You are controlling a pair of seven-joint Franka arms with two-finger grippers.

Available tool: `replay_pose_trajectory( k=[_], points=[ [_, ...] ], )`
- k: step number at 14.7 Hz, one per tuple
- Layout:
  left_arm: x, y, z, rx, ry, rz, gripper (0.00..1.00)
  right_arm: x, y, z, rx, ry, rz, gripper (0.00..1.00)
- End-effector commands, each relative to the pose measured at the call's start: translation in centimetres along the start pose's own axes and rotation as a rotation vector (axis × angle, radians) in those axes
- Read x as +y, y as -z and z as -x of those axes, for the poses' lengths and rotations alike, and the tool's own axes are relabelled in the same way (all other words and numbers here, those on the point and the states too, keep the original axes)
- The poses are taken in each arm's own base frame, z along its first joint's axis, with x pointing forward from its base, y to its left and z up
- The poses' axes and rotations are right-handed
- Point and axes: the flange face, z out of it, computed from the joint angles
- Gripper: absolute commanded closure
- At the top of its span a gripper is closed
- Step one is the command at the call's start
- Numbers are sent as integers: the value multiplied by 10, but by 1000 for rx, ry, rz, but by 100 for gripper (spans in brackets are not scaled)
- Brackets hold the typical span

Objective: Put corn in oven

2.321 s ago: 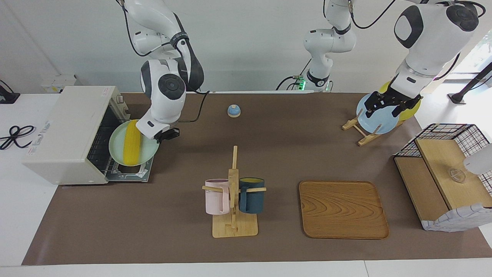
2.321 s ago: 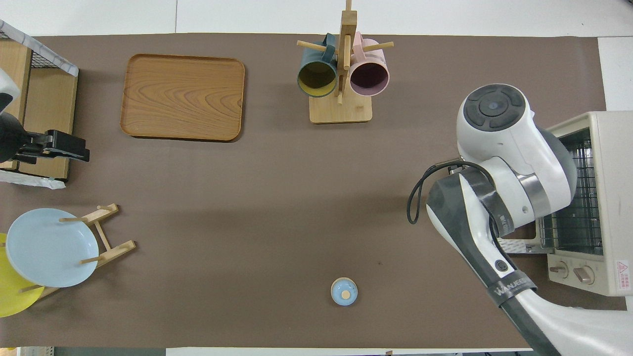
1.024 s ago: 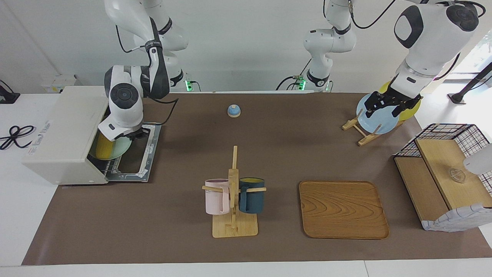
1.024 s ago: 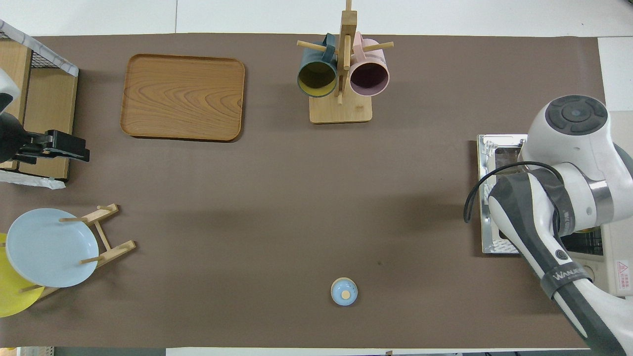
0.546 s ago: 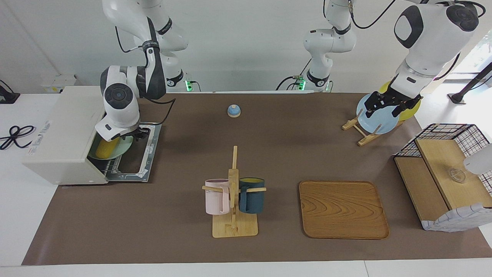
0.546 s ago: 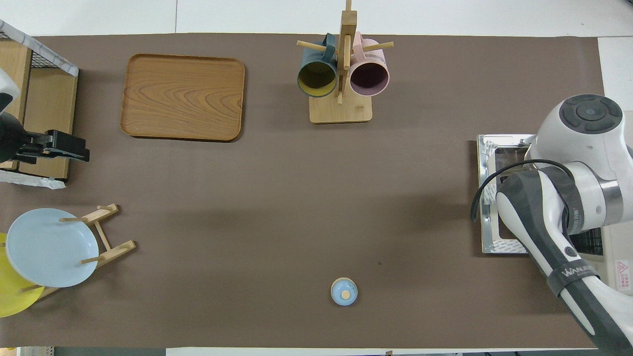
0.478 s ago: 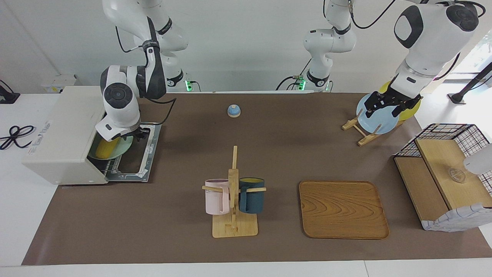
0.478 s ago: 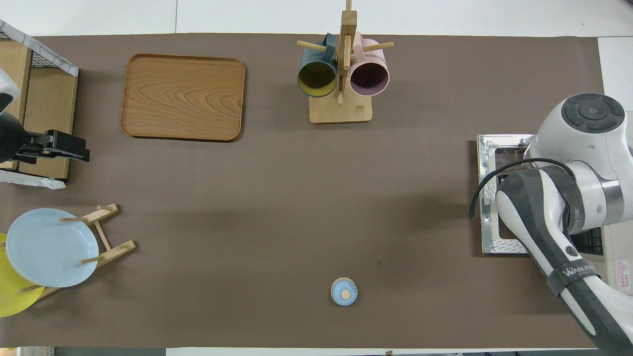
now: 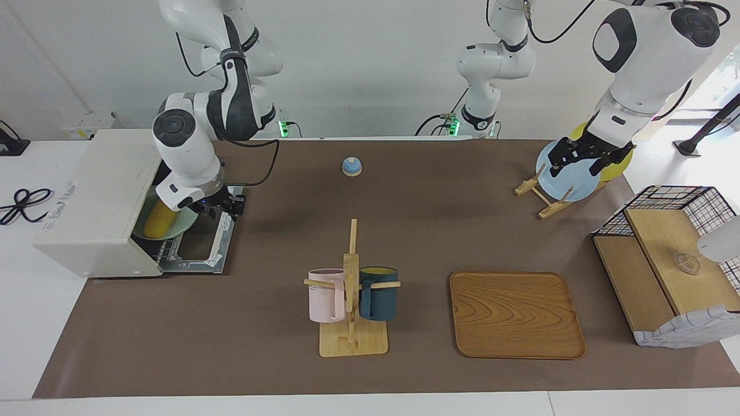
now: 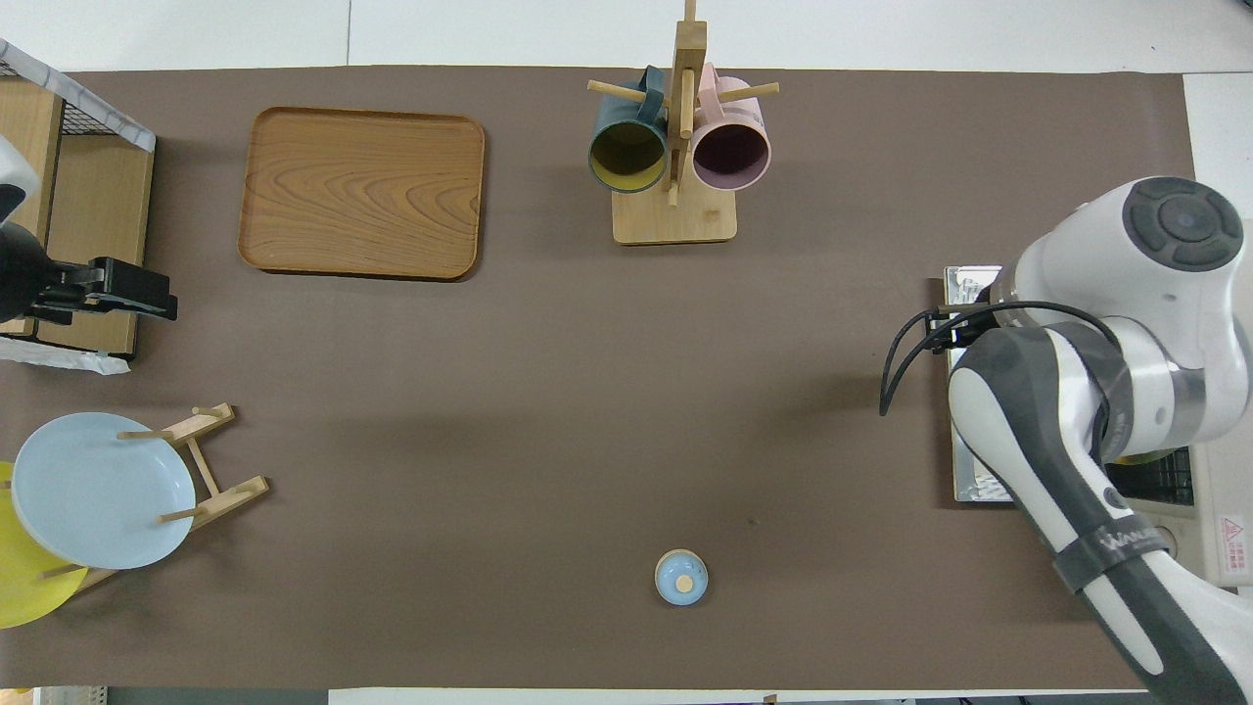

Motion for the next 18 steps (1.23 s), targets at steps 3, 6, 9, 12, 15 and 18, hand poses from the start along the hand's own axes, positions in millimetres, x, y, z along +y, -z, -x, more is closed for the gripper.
replay_pose_trajectory(
  k=[3,6,9,12,15,18],
  points=[
    [-3,5,2,15,-5,-21,0,-16,-27,16,51,-11,-28,46],
    [-3,5,2,15,-5,-21,0,-11,-39,25,68,-14,-32,46],
    [-3,5,2,15,-5,-21,0,-5,-50,31,81,-24,-35,46],
    [-3,5,2,15,-5,-21,0,6,-53,34,73,-41,-33,46],
    [-3,5,2,15,-5,-21,0,22,-56,35,57,-62,-23,50],
    [-3,5,2,15,-5,-21,0,20,-55,35,56,-59,-22,100]
  ],
)
